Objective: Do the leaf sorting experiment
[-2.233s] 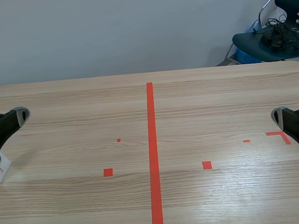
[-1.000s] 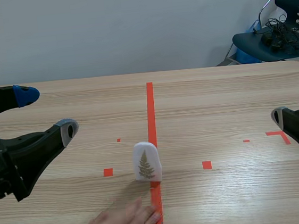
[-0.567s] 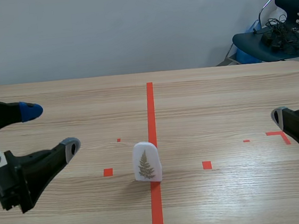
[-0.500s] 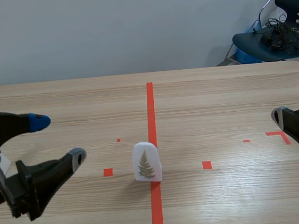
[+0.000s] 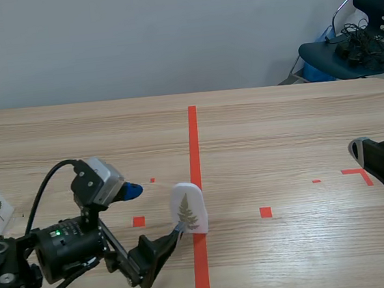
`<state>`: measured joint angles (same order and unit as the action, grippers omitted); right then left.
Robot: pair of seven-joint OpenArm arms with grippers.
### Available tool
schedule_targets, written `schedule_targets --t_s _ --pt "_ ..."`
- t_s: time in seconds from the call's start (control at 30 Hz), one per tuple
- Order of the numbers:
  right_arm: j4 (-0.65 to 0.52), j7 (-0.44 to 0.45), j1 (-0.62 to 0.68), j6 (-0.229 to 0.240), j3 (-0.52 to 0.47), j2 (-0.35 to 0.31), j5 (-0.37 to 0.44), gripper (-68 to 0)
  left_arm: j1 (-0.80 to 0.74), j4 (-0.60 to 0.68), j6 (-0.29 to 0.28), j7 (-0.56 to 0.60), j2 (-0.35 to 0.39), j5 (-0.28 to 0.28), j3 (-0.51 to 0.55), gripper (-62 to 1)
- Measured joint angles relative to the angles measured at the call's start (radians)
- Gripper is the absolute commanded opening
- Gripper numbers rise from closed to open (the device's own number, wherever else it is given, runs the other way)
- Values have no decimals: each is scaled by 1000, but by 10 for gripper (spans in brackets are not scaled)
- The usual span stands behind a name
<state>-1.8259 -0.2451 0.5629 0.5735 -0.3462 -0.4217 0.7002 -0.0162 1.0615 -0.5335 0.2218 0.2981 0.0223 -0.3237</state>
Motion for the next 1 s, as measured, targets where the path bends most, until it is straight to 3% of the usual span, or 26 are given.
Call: schedule_targets --t_s 0.07,0.17,0.23,0.33,0.57,0.9,1.0 --pt "0 0 0 0 0 0 0 4 30 -41 19 11 -25 -31 -33 14" --pt "0 0 0 0 0 0 0 4 50 -73 84 27 -54 -33 -73 14" --pt "0 0 0 0 0 0 0 4 58 -82 97 44 -66 -31 -85 14" --pt "0 0 0 0 0 0 0 4 66 -82 97 44 -66 -64 -89 -92" --pt "0 0 0 0 0 0 0 4 63 -82 104 45 -65 -64 -106 -336" --pt "0 0 0 0 0 0 0 4 63 -79 95 87 -65 -64 -106 -556" --pt "0 0 0 0 0 0 0 4 63 -79 69 86 -64 -63 -106 -568"
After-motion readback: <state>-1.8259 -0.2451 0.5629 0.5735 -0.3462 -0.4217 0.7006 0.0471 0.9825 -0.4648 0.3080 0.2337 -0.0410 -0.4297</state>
